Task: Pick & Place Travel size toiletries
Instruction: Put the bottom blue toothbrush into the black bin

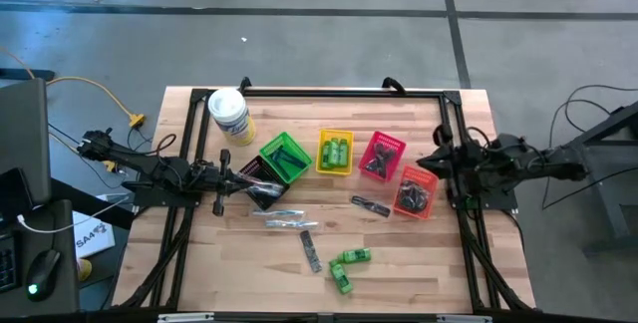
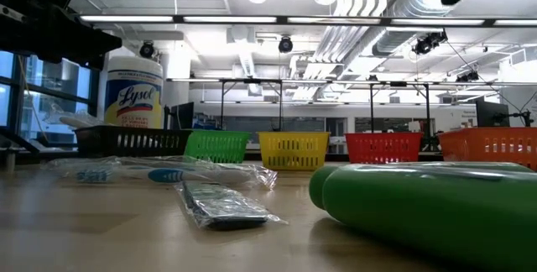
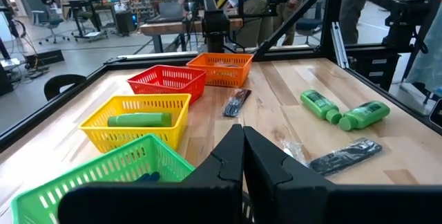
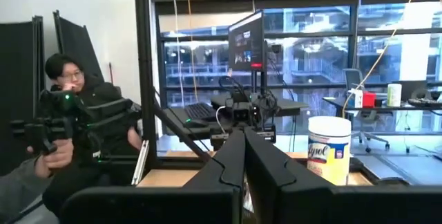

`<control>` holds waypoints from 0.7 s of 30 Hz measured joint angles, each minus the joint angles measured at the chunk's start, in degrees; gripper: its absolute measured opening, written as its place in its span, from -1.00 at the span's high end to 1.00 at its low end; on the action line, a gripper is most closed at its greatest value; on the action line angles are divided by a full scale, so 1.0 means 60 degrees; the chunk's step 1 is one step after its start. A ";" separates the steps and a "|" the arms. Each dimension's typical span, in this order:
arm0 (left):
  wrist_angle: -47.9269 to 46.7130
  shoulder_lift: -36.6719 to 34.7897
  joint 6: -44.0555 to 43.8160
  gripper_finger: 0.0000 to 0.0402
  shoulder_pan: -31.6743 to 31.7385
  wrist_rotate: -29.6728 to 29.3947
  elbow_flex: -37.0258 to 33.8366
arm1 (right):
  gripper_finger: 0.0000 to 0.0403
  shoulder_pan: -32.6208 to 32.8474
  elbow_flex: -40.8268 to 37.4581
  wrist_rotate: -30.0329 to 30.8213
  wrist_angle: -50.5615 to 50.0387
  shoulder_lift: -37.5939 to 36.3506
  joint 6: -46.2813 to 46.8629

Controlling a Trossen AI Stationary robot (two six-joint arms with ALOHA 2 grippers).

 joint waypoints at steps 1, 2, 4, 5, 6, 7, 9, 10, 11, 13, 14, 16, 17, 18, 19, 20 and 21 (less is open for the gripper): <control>0.0000 0.0000 0.0000 1.00 0.0000 -0.0001 0.0000 | 0.98 0.0000 -0.0274 -0.0007 0.0092 -0.0276 0.0007; 0.0000 0.0000 0.0000 1.00 0.0000 -0.0003 0.0000 | 0.98 0.0000 -0.0551 -0.0026 0.0183 -0.0563 0.0010; 0.0000 0.0000 -0.0003 1.00 0.0000 -0.0003 0.0000 | 0.98 0.0000 -0.1067 -0.0039 0.0406 -0.1073 0.0014; 0.0000 0.0000 -0.0004 1.00 0.0000 -0.0003 0.0000 | 0.98 0.0000 -0.1320 -0.0038 0.0570 -0.1267 0.0014; 0.0000 0.0000 0.0000 1.00 0.0000 -0.0003 0.0000 | 0.98 0.0000 -0.1564 -0.0041 0.0647 -0.1443 0.0010; 0.0000 0.0000 -0.0003 1.00 0.0000 -0.0003 0.0000 | 0.98 0.0000 -0.1812 -0.0066 0.0717 -0.1619 0.0012; 0.0000 0.0000 -0.0004 1.00 0.0000 -0.0005 0.0000 | 0.98 0.0000 -0.2184 -0.0122 0.0897 -0.1906 0.0014; 0.0000 0.0000 -0.0004 1.00 0.0000 -0.0006 0.0000 | 0.98 0.0000 -0.2365 -0.0149 0.1051 -0.2032 0.0003; 0.0000 0.0000 -0.0004 1.00 0.0000 -0.0005 0.0000 | 0.98 0.0000 -0.2562 -0.0193 0.1198 -0.2136 -0.0008; 0.0000 0.0000 -0.0004 1.00 0.0000 -0.0007 0.0000 | 0.99 0.0000 -0.2944 -0.0370 0.1383 -0.2257 -0.0026; 0.0000 0.0000 -0.0004 1.00 0.0000 -0.0007 0.0000 | 0.99 0.0000 -0.3132 -0.0419 0.1538 -0.2300 -0.0033; -0.0004 0.0000 -0.0004 1.00 0.0003 -0.0007 0.0000 | 0.99 0.0000 -0.3185 -0.0458 0.1438 -0.2273 -0.0065; -0.0004 0.0000 -0.0007 1.00 0.0000 -0.0010 -0.0002 | 0.99 0.0000 -0.3187 -0.0465 0.1386 -0.2242 -0.0072; -0.0004 0.0000 -0.0007 1.00 0.0000 -0.0010 0.0000 | 0.99 0.0000 -0.3187 -0.0462 0.1360 -0.2187 -0.0078; -0.0004 0.0000 -0.0007 1.00 0.0000 -0.0010 -0.0001 | 0.99 0.0000 -0.3187 -0.0463 0.1331 -0.2140 -0.0081; -0.0007 0.0000 -0.0007 1.00 0.0000 -0.0010 0.0000 | 0.99 0.0000 -0.3187 -0.0465 0.1329 -0.2130 -0.0081; -0.0013 0.0000 -0.0007 1.00 0.0000 -0.0010 0.0000 | 0.99 0.0000 -0.3191 -0.0465 0.1346 -0.2139 -0.0086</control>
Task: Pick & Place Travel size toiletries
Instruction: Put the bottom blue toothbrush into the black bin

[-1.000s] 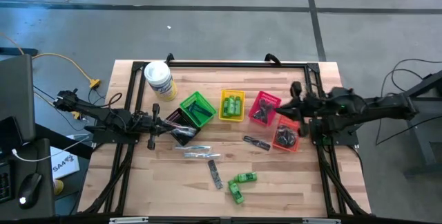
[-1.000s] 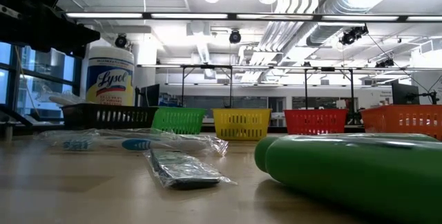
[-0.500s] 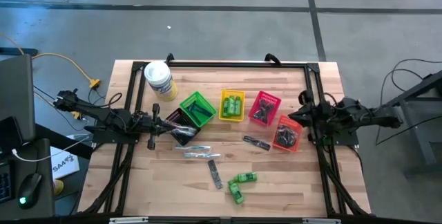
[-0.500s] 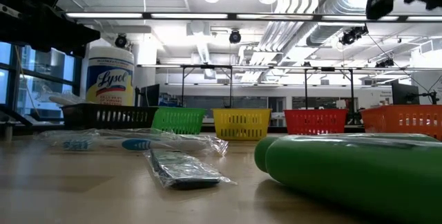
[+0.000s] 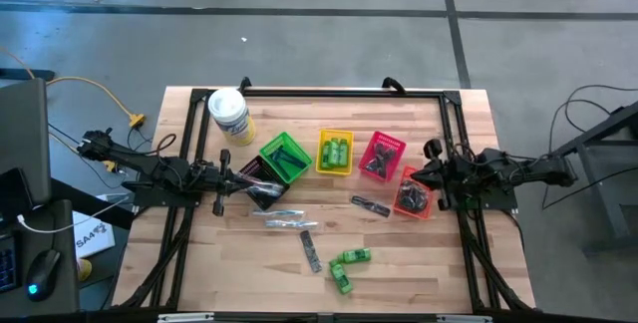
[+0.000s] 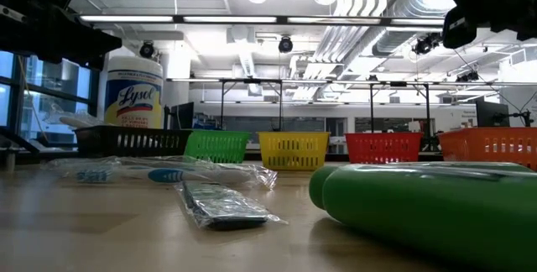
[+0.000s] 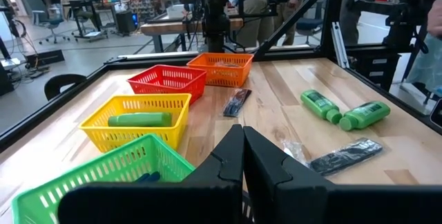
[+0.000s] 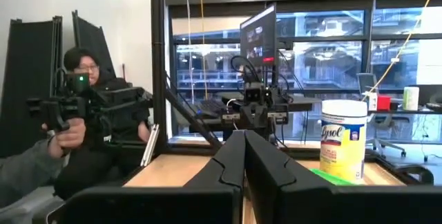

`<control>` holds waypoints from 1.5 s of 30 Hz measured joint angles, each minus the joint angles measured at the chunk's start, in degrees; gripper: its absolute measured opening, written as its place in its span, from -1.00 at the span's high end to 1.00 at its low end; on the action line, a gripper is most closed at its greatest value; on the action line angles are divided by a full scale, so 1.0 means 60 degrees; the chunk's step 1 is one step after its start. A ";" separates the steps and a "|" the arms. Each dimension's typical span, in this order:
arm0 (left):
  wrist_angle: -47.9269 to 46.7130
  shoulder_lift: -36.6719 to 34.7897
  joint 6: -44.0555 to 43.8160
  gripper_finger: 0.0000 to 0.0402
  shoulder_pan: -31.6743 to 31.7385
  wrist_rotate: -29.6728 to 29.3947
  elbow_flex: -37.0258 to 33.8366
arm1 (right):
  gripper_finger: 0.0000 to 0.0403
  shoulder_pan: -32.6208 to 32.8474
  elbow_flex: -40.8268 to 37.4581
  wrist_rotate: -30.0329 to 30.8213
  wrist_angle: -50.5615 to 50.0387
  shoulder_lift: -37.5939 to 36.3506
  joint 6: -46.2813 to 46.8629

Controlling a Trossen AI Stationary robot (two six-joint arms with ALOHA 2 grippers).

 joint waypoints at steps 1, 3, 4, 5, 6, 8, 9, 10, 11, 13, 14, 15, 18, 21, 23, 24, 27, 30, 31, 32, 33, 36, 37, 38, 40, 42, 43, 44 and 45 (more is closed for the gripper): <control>-0.0023 0.0000 0.0000 1.00 0.0000 0.0000 -0.0002 | 0.99 0.0000 0.0000 0.0000 0.0002 -0.0005 -0.0008; -0.0063 0.0000 -0.0001 1.00 0.0000 0.0000 -0.0001 | 0.99 0.0000 0.0000 0.0000 -0.0162 -0.0001 -0.0017; -0.0063 0.0000 0.0000 1.00 0.0000 0.0000 -0.0004 | 0.99 0.0000 0.0000 0.0000 -0.0198 0.0003 -0.0017; -0.0060 0.0000 0.0000 1.00 0.0000 0.0000 0.0000 | 0.99 0.0000 -0.0002 0.0004 -0.0230 -0.0001 -0.0017; -0.0063 0.0000 -0.0004 1.00 0.0001 0.0000 -0.0001 | 0.99 0.0000 -0.0004 0.0026 -0.0303 -0.0001 -0.0010; -0.0063 0.0000 -0.0028 1.00 0.0002 0.0000 -0.0002 | 0.99 0.0000 -0.0004 0.0205 -0.0504 0.0003 0.0096; -0.0063 0.0000 -0.0033 1.00 0.0000 0.0000 -0.0004 | 0.99 0.0000 -0.0004 0.0265 -0.0526 0.0003 0.0122; -0.0063 0.0000 -0.0033 1.00 0.0000 0.0000 -0.0003 | 0.99 0.0000 -0.0004 0.0293 -0.0544 0.0003 0.0137; -0.0064 0.0000 -0.0033 1.00 0.0000 0.0000 -0.0004 | 0.99 0.0000 -0.0004 0.0297 -0.0593 0.0003 0.0140; -0.0077 0.0000 -0.0033 1.00 0.0000 0.0000 -0.0003 | 0.99 0.0000 -0.0006 0.0304 -0.0670 0.0003 0.0140; -0.0093 0.0000 -0.0036 1.00 0.0000 0.0000 -0.0004 | 0.99 0.0000 -0.0007 0.0316 -0.0673 0.0003 0.0145; -0.0131 0.0000 -0.0036 1.00 0.0000 0.0007 0.0000 | 0.99 0.0000 -0.0007 0.0329 -0.0690 0.0003 0.0154; -0.0189 0.0000 -0.0035 1.00 0.0000 0.0035 -0.0002 | 0.99 0.0000 -0.0007 0.0368 -0.0754 0.0003 0.0178; -0.0249 0.0000 -0.0035 1.00 0.0000 0.0047 -0.0001 | 0.99 0.0000 -0.0011 0.0372 -0.0757 0.0003 0.0249; -0.0257 0.0000 -0.0035 1.00 0.0001 0.0051 0.0000 | 0.99 0.0000 -0.0011 0.0377 -0.0810 0.0003 0.0249; -0.0260 0.0000 -0.0036 1.00 0.0000 0.0051 0.0000 | 0.99 0.0000 -0.0011 0.0384 -0.0840 0.0003 0.0249; -0.0271 0.0000 -0.0022 1.00 0.0002 0.0051 0.0000 | 0.98 0.0000 -0.0013 0.0399 -0.0972 0.0003 0.0249; -0.0237 0.0000 -0.0124 1.00 0.0000 0.0051 0.0000 | 0.98 0.0000 -0.0015 0.0397 -0.1061 0.0003 0.0249; -0.0219 0.0000 -0.0314 1.00 0.0000 0.0053 0.0000 | 0.98 0.0000 -0.0015 0.0397 -0.1077 0.0003 0.0249; -0.0210 0.0000 -0.0565 1.00 0.0000 0.0055 0.0000 | 0.98 0.0000 -0.0015 0.0397 -0.1078 0.0003 0.0249; -0.0209 0.0000 -0.0789 1.00 0.0000 0.0055 0.0000 | 0.98 0.0000 -0.0015 0.0397 -0.1076 0.0003 0.0249; -0.0202 0.0044 -0.0853 1.00 0.0000 0.0055 0.0000 | 0.98 0.0000 -0.0022 0.0400 -0.1078 0.0003 0.0249; -0.0195 0.0072 -0.0764 1.00 0.0000 0.0055 0.0000 | 0.98 0.0000 -0.0022 0.0397 -0.1075 0.0003 0.0249; -0.0166 0.0083 -0.0745 1.00 0.0000 0.0055 0.0000 | 0.98 0.0000 -0.0022 0.0397 -0.1075 0.0003 0.0249; -0.0087 0.0084 -0.0736 1.00 0.0000 0.0189 0.0009 | 0.98 0.0000 -0.0022 0.0397 -0.1071 0.0003 0.0249; -0.0171 0.0205 -0.0605 1.00 0.0000 0.0517 0.0127 | 0.98 0.0000 -0.0025 0.0397 -0.1068 0.0003 0.0249; -0.0141 0.0371 -0.0539 1.00 0.0000 0.0660 0.0234 | 0.98 0.0000 -0.0025 0.0397 -0.1068 0.0003 0.0249; -0.0126 0.0574 -0.0516 1.00 -0.0001 0.0762 0.0371 | 0.98 0.0000 -0.0025 0.0397 -0.1068 0.0003 0.0249; -0.0120 0.0841 -0.0505 1.00 -0.0004 0.0783 0.0518 | 0.98 0.0000 -0.0029 0.0397 -0.1065 0.0003 0.0249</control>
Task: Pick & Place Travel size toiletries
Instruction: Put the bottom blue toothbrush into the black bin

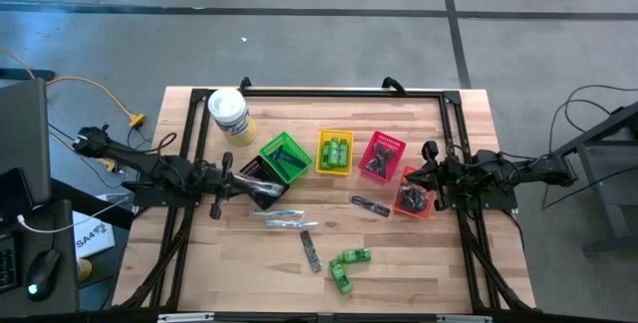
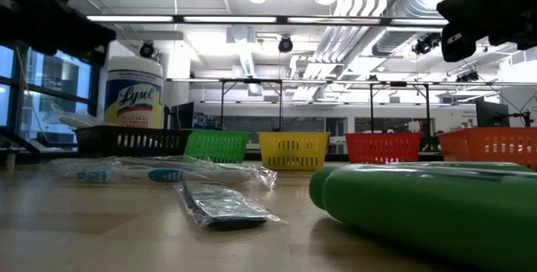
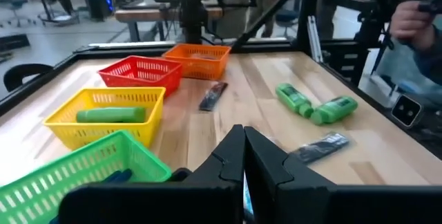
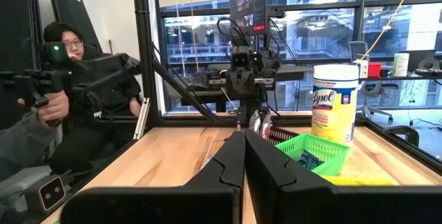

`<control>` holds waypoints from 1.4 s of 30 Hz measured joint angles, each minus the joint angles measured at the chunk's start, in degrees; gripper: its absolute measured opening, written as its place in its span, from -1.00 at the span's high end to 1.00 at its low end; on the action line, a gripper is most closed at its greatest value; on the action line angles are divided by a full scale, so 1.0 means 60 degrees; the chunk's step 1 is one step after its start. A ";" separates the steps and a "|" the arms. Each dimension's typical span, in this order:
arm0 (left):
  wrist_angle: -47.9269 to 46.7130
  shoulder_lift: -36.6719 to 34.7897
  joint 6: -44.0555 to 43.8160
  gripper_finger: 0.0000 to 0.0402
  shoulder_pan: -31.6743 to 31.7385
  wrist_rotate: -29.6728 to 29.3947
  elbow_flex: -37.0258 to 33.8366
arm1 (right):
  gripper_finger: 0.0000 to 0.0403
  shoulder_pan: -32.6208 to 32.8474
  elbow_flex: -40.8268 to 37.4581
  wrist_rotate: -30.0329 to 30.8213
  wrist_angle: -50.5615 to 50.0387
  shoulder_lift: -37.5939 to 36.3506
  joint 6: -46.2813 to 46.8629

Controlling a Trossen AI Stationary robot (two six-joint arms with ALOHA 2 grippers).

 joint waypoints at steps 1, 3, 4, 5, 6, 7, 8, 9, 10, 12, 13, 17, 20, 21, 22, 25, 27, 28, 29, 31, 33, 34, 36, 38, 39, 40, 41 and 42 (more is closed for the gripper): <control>0.0016 0.0348 -0.0030 1.00 0.0004 0.0000 0.0195 | 0.98 0.0000 0.0000 0.0000 -0.0002 0.0000 0.0000; 0.0066 0.1264 -0.0204 1.00 0.0001 -0.0003 0.0650 | 0.98 0.0000 0.0000 0.0001 -0.0001 0.0000 0.0000; 0.0061 0.1828 -0.0241 1.00 0.0000 -0.0001 0.0911 | 0.98 0.0000 0.0000 0.0017 -0.0002 0.0000 0.0000; 0.0055 0.2423 -0.0260 1.00 -0.0017 -0.0004 0.1207 | 0.98 0.0000 0.0000 0.0040 -0.0006 0.0000 0.0000; 0.0063 0.3095 -0.0306 1.00 -0.0078 -0.0018 0.1531 | 0.98 -0.0004 0.0000 0.0040 -0.0006 0.0000 0.0000; 0.0071 0.3780 -0.0407 1.00 -0.0149 -0.0069 0.1898 | 0.98 0.0000 0.0000 0.0036 -0.0003 0.0000 0.0000; 0.0069 0.4457 -0.0535 1.00 -0.0218 -0.0148 0.2263 | 0.98 -0.0004 0.0000 0.0036 -0.0006 0.0000 0.0000; 0.0017 0.5145 -0.0720 1.00 -0.0274 -0.0242 0.2656 | 0.98 -0.0002 0.0000 0.0036 -0.0006 0.0000 0.0002; -0.0157 0.5805 -0.0910 1.00 -0.0321 -0.0272 0.3082 | 0.98 -0.0004 0.0000 0.0036 -0.0006 0.0000 0.0047; -0.0619 0.6970 -0.1225 1.00 -0.0389 -0.0307 0.3977 | 0.98 0.0000 0.0000 0.0036 -0.0017 0.0000 0.0128; -0.0853 0.7501 -0.1325 1.00 -0.0445 -0.0332 0.4438 | 0.98 -0.0003 0.0000 0.0036 -0.0020 0.0000 0.0147; -0.1711 0.9421 -0.1522 1.00 -0.0741 -0.0346 0.6084 | 0.98 -0.0002 0.0000 0.0033 -0.0020 0.0000 0.0146; -0.2779 1.0719 -0.1606 0.96 -0.1051 -0.0346 0.7219 | 0.98 -0.0004 0.0000 0.0033 -0.0030 0.0000 0.0149; -0.3189 1.1138 -0.1704 0.92 -0.1162 -0.0346 0.7563 | 0.98 -0.0004 0.0000 0.0031 -0.0049 0.0004 0.0147; -0.3478 1.1548 -0.1764 0.87 -0.1255 -0.0343 0.7884 | 0.98 -0.0001 0.0000 0.0029 -0.0108 0.0004 0.0148; -0.4201 1.2537 -0.1968 0.68 -0.1461 -0.0347 0.8683 | 0.98 -0.0004 0.0000 0.0029 -0.0161 0.0004 0.0114; -0.4579 1.3054 -0.2069 0.53 -0.1513 -0.0357 0.9081 | 0.98 0.0000 0.0000 0.0029 -0.0191 0.0004 0.0098; -0.4787 1.3244 -0.2140 0.45 -0.1506 -0.0355 0.9222 | 0.98 -0.0003 0.0000 0.0029 -0.0185 0.0004 0.0098; -0.4933 1.3414 -0.2208 0.38 -0.1501 -0.0359 0.9324 | 0.98 -0.0004 0.0000 0.0029 -0.0191 0.0004 0.0095; -0.4941 1.3666 -0.2245 0.24 -0.1473 -0.0376 0.9424 | 0.98 -0.0004 0.0000 0.0029 -0.0210 0.0004 0.0095; -0.5006 1.3853 -0.2213 0.11 -0.1372 -0.0374 0.9439 | 0.98 -0.0004 0.0000 0.0025 -0.0212 0.0004 0.0092; -0.4990 1.3922 -0.2198 0.06 -0.1365 -0.0379 0.9449 | 0.98 -0.0003 0.0000 0.0029 -0.0229 0.0004 0.0094; -0.5116 1.3966 -0.2183 -0.02 -0.1351 -0.0383 0.9452 | 0.98 -0.0004 0.0000 0.0026 -0.0235 0.0004 0.0088; -0.5102 1.4072 -0.2120 -0.06 -0.1358 -0.0448 0.9452 | 0.98 -0.0002 0.0000 0.0029 -0.0249 0.0004 0.0084; -0.5121 1.4141 -0.2012 -0.07 -0.1359 -0.0508 0.9452 | 0.98 -0.0001 0.0000 0.0029 -0.0244 0.0004 0.0078; -0.5197 1.4208 -0.1987 -0.07 -0.1362 -0.0521 0.9450 | 0.98 -0.0004 0.0000 0.0029 -0.0243 0.0004 0.0071; -0.5235 1.4275 -0.1982 -0.07 -0.1362 -0.0521 0.9448 | 0.98 -0.0004 0.0000 0.0029 -0.0246 0.0004 0.0069; -0.5222 1.4340 -0.1979 -0.08 -0.1362 -0.0526 0.9450 | 0.98 -0.0004 0.0000 0.0029 -0.0246 0.0004 0.0068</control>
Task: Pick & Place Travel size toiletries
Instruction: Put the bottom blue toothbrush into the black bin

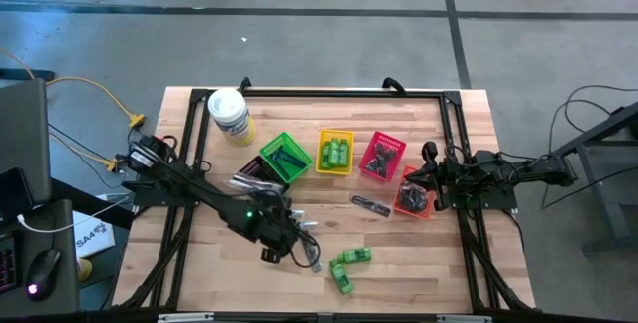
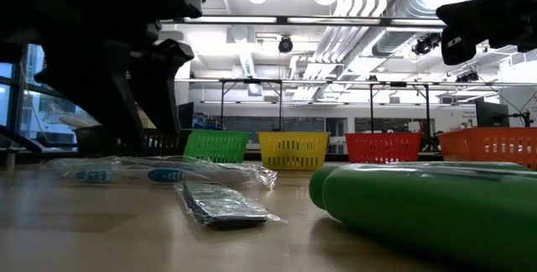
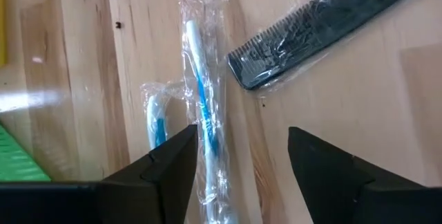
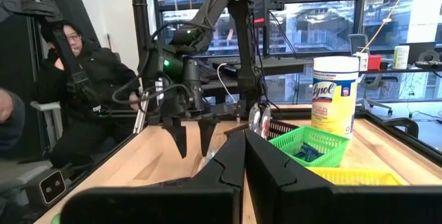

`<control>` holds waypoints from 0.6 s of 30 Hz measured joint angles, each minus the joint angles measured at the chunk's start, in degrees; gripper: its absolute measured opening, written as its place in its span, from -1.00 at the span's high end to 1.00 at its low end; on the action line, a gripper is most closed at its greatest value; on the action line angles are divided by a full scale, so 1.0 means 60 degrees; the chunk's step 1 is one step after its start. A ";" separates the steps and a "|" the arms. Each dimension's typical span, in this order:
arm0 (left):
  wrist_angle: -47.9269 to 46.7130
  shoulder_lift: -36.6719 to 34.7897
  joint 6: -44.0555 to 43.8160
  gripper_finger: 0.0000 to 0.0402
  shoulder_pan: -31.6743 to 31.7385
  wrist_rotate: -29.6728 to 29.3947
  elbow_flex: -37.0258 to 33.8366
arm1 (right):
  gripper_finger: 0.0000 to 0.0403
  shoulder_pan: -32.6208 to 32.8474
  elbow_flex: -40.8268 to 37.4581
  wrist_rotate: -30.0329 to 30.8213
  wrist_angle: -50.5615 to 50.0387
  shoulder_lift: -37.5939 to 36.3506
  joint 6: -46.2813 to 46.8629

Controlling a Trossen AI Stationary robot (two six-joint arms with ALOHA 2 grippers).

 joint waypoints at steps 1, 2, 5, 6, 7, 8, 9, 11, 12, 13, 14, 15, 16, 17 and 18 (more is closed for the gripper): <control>-0.0008 0.0074 0.0000 -0.08 0.0000 -0.0003 0.0002 | 0.98 0.0001 0.0000 0.0000 0.0004 0.0000 -0.0001; -0.0051 0.0153 0.0008 -0.08 0.0000 -0.0002 0.0002 | 0.98 0.0001 0.0000 0.0000 0.0000 0.0000 0.0000; -0.0015 0.0395 0.0056 -0.08 0.0012 -0.0075 0.0002 | 0.98 0.0000 0.0000 0.0000 -0.0022 0.0000 0.0001; -0.0029 0.0452 0.0061 -0.08 0.0056 -0.0165 -0.0001 | 0.98 0.0000 0.0000 0.0000 -0.0022 0.0000 0.0001; -0.0005 0.0502 0.0058 -0.08 0.0077 -0.0205 -0.0001 | 0.98 0.0004 0.0000 0.0000 -0.0028 0.0000 0.0001; 0.0003 0.0533 0.0028 -0.08 0.0128 -0.0232 -0.0001 | 0.98 0.0000 0.0000 0.0000 -0.0035 0.0000 0.0001; -0.0062 0.0545 0.0011 -0.08 0.0178 -0.0285 -0.0001 | 0.98 0.0004 0.0000 -0.0002 -0.0036 0.0000 0.0001; -0.0044 0.0545 -0.0022 -0.08 0.0298 -0.0287 -0.0001 | 0.98 0.0000 0.0000 0.0000 -0.0062 0.0000 0.0001; -0.0008 0.0545 -0.0022 -0.08 0.0355 -0.0287 -0.0001 | 0.98 0.0002 0.0000 0.0000 -0.0089 0.0000 0.0005; -0.0013 0.0545 -0.0022 -0.08 0.0430 -0.0252 -0.0001 | 0.98 0.0000 0.0000 0.0000 -0.0091 0.0000 0.0027; -0.0024 0.0545 -0.0027 -0.08 0.0501 -0.0203 -0.0001 | 0.98 0.0003 0.0000 -0.0004 -0.0091 0.0000 0.0030; -0.0018 0.0545 -0.0037 -0.08 0.0565 -0.0132 -0.0003 | 0.98 0.0000 0.0000 -0.0004 -0.0101 0.0000 0.0031; -0.0007 0.0545 -0.0045 -0.08 0.0629 -0.0016 -0.0001 | 0.98 0.0001 0.0000 -0.0001 -0.0120 0.0000 0.0031; -0.0009 0.0545 -0.0047 -0.08 0.0681 0.0056 -0.0010 | 0.98 0.0002 0.0000 0.0000 -0.0141 0.0000 0.0031; 0.0049 0.0545 -0.0047 -0.08 0.0711 0.0087 -0.0061 | 0.98 0.0000 0.0000 0.0000 -0.0172 0.0000 0.0031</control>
